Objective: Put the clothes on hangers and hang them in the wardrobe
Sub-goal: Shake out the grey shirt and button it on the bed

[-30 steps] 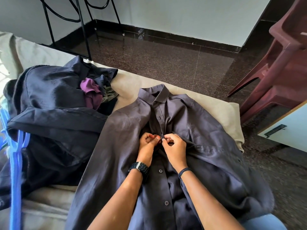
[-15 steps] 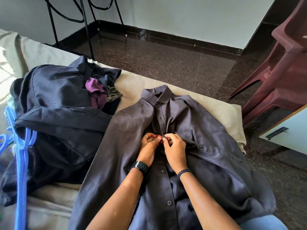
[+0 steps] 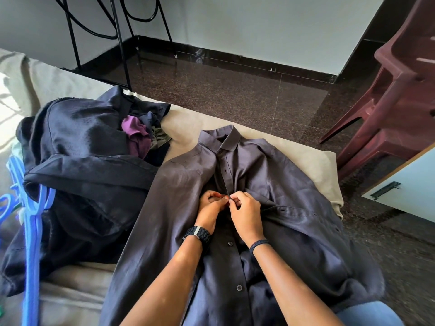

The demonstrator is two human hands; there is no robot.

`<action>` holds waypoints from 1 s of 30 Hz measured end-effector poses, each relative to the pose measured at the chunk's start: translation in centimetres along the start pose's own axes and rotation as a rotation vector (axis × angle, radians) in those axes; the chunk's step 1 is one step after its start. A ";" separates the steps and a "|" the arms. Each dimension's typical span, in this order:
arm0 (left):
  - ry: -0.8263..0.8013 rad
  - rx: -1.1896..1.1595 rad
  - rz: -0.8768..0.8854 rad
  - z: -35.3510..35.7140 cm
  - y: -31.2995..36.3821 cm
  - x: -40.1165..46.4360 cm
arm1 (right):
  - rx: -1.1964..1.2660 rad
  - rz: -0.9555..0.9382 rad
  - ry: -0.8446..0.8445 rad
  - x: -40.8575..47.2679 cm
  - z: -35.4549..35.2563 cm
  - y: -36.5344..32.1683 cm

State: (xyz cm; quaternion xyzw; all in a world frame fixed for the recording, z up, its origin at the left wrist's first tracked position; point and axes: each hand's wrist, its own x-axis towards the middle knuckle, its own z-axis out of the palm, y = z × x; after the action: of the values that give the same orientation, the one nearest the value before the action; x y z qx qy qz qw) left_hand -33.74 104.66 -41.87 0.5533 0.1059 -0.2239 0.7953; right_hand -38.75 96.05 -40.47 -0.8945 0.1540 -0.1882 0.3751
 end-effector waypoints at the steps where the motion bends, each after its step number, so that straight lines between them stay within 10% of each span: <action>1: -0.005 0.003 -0.007 -0.1 0.0 0.0 | -0.005 -0.010 -0.009 0.0 -0.1 0.0; 22: 0.026 -0.058 -0.057 -0.3 0.2 -0.9 | 0.092 0.230 -0.126 0.5 -1.1 -0.1; 30: -0.042 -0.290 -0.031 -0.2 2.1 -0.7 | 0.201 0.246 -0.464 4.1 -3.4 -0.7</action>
State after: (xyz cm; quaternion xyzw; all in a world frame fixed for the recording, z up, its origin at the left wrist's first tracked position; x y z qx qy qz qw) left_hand -33.37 105.66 -39.87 0.4261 0.1288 -0.2299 0.8654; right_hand -36.58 92.69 -36.87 -0.8464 0.1522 0.0544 0.5074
